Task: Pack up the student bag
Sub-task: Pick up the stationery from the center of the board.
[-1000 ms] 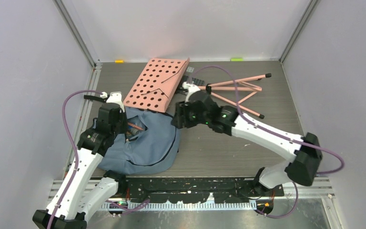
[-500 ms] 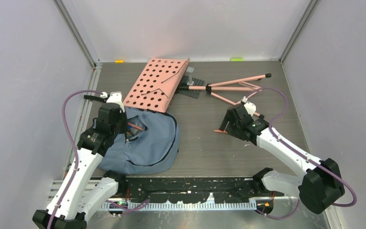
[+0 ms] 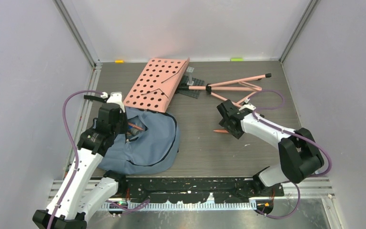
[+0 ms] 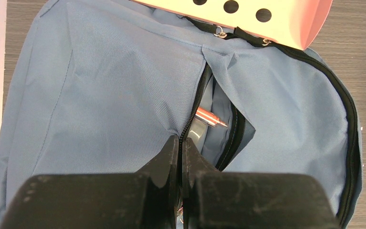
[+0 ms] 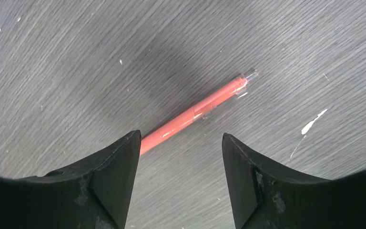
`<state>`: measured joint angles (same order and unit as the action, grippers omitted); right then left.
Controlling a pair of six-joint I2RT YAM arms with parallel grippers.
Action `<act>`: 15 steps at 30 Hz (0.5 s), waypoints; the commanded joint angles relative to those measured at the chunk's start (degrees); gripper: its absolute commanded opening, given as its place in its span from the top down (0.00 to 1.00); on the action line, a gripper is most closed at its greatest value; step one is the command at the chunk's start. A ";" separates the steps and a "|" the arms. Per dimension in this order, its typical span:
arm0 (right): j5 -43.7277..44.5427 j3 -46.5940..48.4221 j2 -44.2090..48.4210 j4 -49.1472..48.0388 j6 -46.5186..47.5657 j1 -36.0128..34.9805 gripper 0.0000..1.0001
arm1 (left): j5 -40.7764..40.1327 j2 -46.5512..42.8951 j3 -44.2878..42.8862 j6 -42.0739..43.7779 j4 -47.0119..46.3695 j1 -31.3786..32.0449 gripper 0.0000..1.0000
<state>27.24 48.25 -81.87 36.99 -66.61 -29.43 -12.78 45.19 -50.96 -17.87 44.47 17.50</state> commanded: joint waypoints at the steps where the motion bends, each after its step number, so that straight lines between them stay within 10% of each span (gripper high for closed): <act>1: 4.58 2.93 -2.32 0.56 -5.61 0.56 0.31 | 2.39 -1.42 -0.64 -0.53 -4.21 0.17 1.00; 15: 0.22 2.48 -7.82 -1.77 -3.84 0.69 0.52 | 1.89 -1.66 -0.63 -0.33 -4.15 0.18 1.00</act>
<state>27.88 49.63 -88.95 36.73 -70.46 -29.02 -12.75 45.10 -50.85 -17.82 44.42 17.50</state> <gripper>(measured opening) 0.567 0.020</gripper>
